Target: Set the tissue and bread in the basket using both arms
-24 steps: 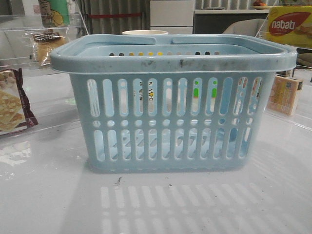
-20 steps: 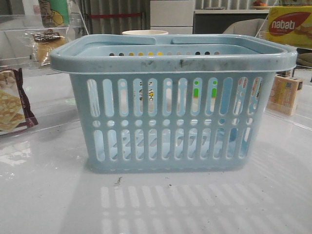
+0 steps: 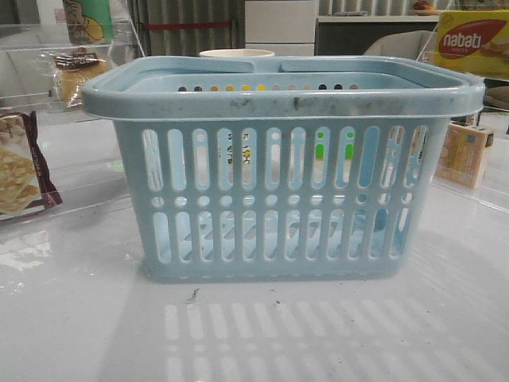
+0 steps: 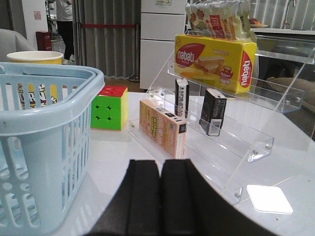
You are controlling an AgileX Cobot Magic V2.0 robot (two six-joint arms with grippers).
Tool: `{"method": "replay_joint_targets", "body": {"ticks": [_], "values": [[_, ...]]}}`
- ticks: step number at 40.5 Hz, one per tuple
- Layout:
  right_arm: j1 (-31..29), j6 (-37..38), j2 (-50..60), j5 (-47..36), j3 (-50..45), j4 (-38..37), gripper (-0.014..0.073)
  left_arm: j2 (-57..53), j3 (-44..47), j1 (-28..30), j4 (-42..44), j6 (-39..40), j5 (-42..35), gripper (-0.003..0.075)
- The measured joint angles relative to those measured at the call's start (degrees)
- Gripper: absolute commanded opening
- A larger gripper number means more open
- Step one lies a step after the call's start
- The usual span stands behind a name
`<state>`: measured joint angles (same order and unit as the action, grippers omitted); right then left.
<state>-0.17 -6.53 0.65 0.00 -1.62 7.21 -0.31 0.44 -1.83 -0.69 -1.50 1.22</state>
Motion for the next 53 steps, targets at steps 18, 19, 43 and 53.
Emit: {"method": "replay_joint_targets", "body": {"ticks": [18,19,43,53], "values": [[0.0,0.0,0.0,-2.4,0.0,0.0,0.0025,0.0,-0.4,0.0,0.0,0.0,-3.6,0.0091],[0.0,0.0,0.0,-2.4,0.0,0.0,0.0025,0.0,-0.8,0.0,0.0,0.0,-3.7,0.0091],[0.0,-0.1,-10.6,23.4,35.9,0.0,0.0025,12.9,-36.8,0.0,0.0,0.0,20.9,0.0091],[0.0,-0.1,-24.1,36.8,42.3,0.0,0.0025,23.7,-40.9,0.0,0.0,0.0,34.5,0.0091]]}}
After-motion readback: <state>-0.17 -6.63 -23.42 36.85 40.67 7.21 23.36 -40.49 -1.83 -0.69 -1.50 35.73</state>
